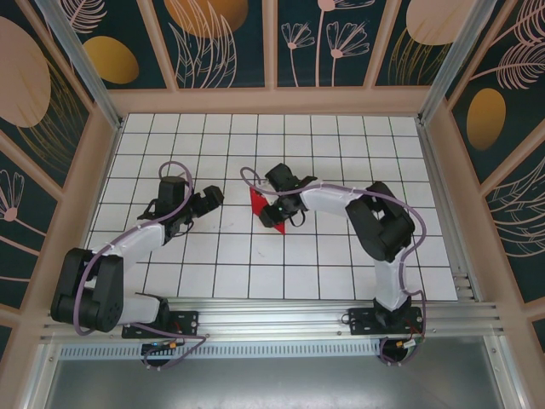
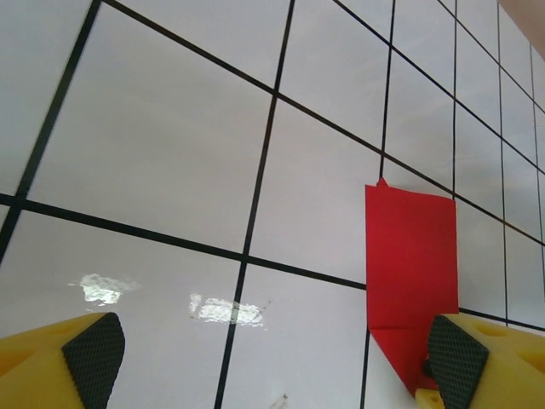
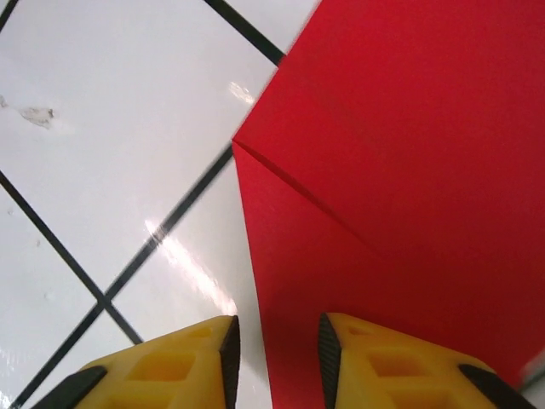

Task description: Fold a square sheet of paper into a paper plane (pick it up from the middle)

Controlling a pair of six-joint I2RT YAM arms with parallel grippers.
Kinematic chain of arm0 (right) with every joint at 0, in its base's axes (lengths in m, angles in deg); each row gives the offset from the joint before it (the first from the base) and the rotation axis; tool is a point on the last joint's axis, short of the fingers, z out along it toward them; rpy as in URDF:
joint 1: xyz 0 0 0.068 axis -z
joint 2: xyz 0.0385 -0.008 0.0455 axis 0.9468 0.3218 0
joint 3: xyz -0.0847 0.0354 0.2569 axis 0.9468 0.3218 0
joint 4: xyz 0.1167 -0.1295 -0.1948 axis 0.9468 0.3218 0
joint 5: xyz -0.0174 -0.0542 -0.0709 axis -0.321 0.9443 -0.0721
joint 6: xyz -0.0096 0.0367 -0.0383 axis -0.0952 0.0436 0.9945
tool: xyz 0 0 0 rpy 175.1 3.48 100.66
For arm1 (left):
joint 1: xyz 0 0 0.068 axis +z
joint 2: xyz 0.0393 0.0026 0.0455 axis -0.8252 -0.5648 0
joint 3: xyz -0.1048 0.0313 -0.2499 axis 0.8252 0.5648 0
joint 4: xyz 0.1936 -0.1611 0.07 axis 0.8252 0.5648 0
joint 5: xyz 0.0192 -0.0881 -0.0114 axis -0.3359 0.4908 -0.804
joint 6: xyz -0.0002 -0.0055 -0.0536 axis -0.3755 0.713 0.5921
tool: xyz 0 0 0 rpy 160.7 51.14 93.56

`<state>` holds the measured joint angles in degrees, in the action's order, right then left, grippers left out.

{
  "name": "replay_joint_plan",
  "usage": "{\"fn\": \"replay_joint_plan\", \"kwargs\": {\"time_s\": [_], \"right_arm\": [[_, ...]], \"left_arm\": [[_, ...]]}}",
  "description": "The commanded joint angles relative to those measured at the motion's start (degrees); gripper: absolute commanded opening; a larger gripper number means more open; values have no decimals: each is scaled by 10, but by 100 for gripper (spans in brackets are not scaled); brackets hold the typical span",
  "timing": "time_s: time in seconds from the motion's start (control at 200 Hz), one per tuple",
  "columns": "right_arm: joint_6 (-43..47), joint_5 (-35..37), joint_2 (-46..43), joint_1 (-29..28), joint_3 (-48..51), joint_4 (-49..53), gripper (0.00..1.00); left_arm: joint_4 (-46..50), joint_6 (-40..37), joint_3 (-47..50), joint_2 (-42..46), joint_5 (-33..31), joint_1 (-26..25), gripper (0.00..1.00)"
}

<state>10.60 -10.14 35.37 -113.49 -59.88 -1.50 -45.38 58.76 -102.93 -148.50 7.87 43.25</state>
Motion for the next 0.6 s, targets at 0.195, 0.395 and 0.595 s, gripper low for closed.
{"fn": "replay_joint_plan", "kwargs": {"time_s": [0.195, 0.395, 0.595], "right_arm": [[-205, 31, -55, 16, 27, -98, 23], [-244, 81, -19, 20, 13, -99, 13], [-250, 82, 0, 32, 9, -104, 14]], "left_arm": [[-51, 4, 18, -18, 54, 1, 92], [-68, 12, 21, -27, 73, -8, 92], [-97, 31, 28, -37, 92, -22, 92]]}}
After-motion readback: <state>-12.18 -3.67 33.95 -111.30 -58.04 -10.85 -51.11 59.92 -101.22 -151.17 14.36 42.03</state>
